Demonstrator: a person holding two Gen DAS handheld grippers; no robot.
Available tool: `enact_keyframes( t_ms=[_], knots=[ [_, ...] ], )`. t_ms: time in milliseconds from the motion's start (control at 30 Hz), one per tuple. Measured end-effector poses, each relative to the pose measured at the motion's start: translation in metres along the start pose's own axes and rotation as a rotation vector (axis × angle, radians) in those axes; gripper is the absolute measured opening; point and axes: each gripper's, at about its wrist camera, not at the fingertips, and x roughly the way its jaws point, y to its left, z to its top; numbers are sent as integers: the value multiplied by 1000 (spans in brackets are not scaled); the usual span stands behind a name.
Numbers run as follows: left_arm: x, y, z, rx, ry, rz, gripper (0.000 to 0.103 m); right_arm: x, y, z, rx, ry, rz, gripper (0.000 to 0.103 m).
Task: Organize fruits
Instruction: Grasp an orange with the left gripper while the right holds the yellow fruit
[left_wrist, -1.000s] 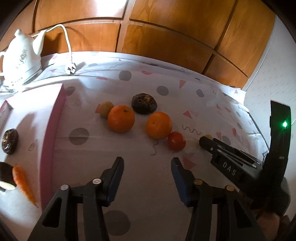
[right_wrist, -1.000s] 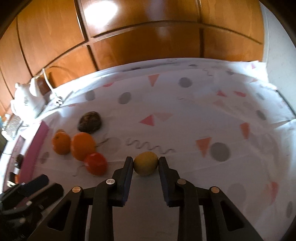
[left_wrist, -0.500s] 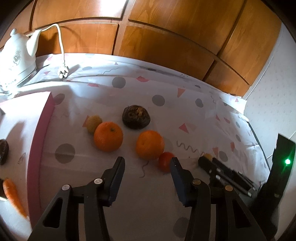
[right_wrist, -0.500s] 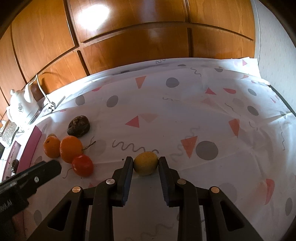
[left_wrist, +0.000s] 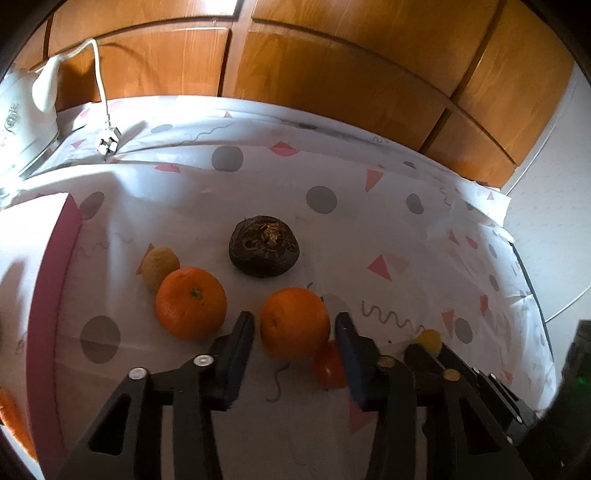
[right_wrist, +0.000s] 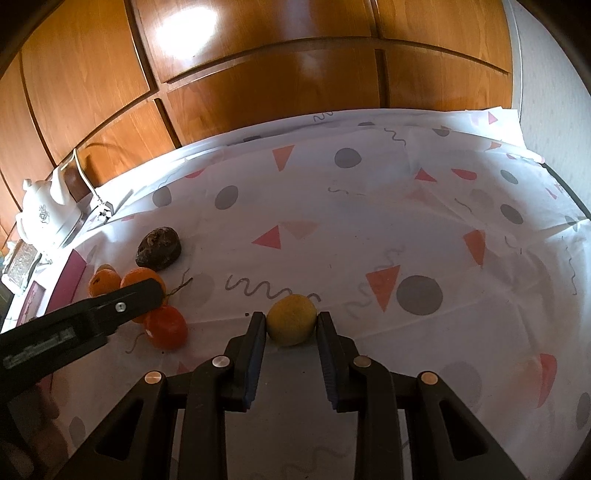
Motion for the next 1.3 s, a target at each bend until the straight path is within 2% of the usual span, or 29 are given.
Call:
enact_keyframes(
  t_ms=[200,433,767,1000,1300],
  knots=[
    [-5,3,-4,11,-19,-9,36,0,-1,-1,4,-2,6,28],
    [-34,14,-17,18,-60,-3,36,1,-2,-1,6,2,9,28],
    [-61,43,-59,14,-88,70,36,2,4,0,-22,12,-24,28],
    [-57,38,-69,79,-153,107,36,2,-2,-1,6,7,9,28],
    [-49,40,-71,73,-144,101,37,1,1,0,-6,7,-6,28]
  ],
)
